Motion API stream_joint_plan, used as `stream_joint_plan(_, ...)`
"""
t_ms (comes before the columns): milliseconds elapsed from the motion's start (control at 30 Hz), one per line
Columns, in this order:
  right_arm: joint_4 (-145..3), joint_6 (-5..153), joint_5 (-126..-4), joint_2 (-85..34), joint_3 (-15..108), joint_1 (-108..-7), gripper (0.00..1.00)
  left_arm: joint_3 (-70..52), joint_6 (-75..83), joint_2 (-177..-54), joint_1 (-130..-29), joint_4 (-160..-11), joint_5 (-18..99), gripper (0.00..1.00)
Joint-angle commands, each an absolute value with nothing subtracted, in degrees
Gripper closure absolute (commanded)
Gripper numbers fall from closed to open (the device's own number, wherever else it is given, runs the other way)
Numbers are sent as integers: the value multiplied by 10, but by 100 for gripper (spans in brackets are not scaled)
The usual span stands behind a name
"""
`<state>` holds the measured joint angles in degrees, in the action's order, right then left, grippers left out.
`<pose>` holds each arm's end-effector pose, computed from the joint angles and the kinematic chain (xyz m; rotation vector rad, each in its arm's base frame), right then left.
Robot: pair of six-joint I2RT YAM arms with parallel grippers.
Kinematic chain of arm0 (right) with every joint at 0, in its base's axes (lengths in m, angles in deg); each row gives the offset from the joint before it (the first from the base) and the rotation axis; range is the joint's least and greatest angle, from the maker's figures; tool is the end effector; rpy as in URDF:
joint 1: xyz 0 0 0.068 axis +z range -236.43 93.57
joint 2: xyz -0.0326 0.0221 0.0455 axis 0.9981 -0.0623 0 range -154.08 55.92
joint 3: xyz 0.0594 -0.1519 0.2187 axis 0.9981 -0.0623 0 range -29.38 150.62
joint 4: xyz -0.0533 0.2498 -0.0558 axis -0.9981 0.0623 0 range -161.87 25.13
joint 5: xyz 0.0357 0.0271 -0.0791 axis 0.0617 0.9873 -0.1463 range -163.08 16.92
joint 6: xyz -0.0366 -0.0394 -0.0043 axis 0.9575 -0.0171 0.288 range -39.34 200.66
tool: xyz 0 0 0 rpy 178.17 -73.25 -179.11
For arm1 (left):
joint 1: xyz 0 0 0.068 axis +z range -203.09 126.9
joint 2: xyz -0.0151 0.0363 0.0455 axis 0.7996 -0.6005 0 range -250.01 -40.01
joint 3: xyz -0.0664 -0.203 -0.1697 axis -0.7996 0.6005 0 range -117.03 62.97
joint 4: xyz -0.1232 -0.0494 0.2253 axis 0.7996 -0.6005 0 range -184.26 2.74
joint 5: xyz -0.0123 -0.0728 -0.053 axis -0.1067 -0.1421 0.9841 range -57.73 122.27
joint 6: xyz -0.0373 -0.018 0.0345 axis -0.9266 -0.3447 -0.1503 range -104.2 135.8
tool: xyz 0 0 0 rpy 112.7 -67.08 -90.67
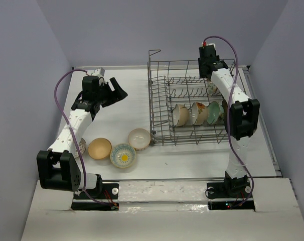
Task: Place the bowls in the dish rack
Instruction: Insert the bowl into the dish rack.
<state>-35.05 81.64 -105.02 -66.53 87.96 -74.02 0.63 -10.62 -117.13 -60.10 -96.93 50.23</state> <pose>0.4812 0.0866 0.3046 0.0226 2.2241 -0.5304 0.3079 -0.0488 0.3217 -0.1389 2.0370 -0.6834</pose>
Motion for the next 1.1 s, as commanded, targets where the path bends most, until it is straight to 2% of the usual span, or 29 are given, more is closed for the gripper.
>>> stream_joint_plan(0,-368,808,-1044,-623,904,-752,46,8,-103,-1161,-598,-957,503,14)
stream_joint_plan(100,-368,808,-1052,-626,899,-752,58,8,-103,-1161,-598,-957,502,14)
stream_joint_plan(300,-365,808,-1059,-634,891,-757,62,8,-103,-1162,-598,-957,505,14)
stream_joint_plan(533,-357,790,-1059,-633,889,-786,72,9,-103,-1163,-598,-957,505,14)
stream_joint_plan(1067,-346,785,-1050,-655,883,-827,77,10,-105,-1167,-599,-956,505,14)
